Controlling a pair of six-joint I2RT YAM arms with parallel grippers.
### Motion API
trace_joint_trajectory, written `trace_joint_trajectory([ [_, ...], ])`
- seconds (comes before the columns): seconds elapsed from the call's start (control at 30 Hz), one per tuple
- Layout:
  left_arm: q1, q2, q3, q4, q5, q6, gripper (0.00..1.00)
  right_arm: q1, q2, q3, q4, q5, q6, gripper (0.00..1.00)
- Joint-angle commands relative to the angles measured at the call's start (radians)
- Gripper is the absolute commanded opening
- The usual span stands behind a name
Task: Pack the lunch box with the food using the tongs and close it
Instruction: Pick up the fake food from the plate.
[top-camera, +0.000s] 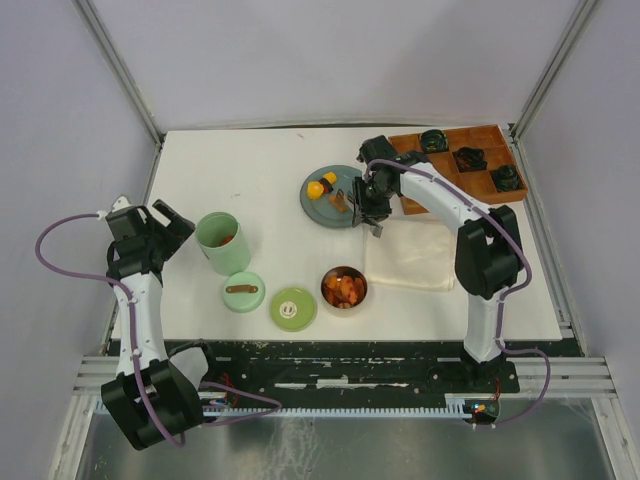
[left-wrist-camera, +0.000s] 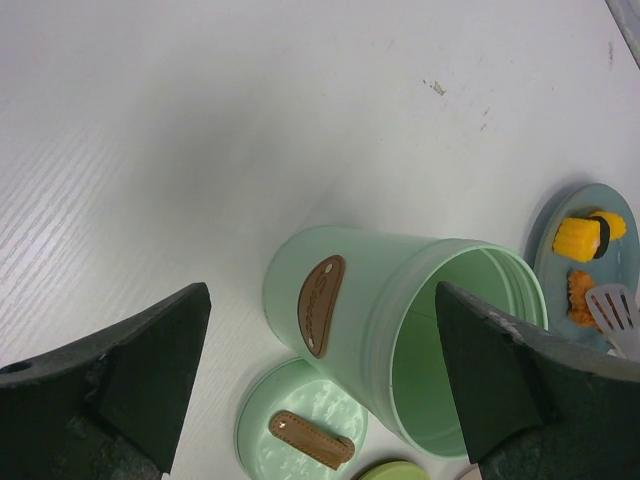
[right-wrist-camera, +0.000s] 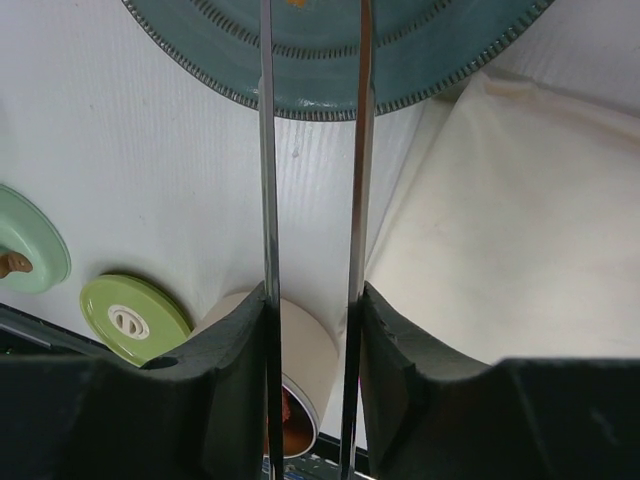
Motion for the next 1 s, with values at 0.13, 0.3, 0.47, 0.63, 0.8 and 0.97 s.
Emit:
trace_joint_trajectory([
  [0.13, 0.003, -0.004, 0.003, 0.035, 0.009, -0.019, 1.0, -0.009, -0.13, -0.016, 0.064, -0.001, 0.026, 0.34],
  [0.3, 0.003, -0.006, 0.004, 0.034, 0.008, -0.019, 1.0, -0.01, -0.153, -0.018, 0.063, 0.001, 0.029, 0.34],
  [0.47, 0.004, -0.006, 0.004, 0.035, 0.007, -0.019, 1.0, -0.01, -0.18, -0.016, 0.071, -0.027, 0.047, 0.34],
  [0.63, 0.003, -0.006, 0.004, 0.036, 0.009, -0.019, 0.99, -0.01, -0.231, -0.066, 0.184, -0.153, 0.138, 0.34],
  [0.8, 0.004, -0.006, 0.004, 0.036, 0.009, -0.019, 1.0, 0.003, -0.249, -0.085, 0.274, -0.244, 0.204, 0.34],
  [0.97, 0.003, -0.004, 0.004, 0.036, 0.012, -0.019, 1.0, 0.046, -0.247, -0.067, 0.314, -0.282, 0.23, 0.34],
])
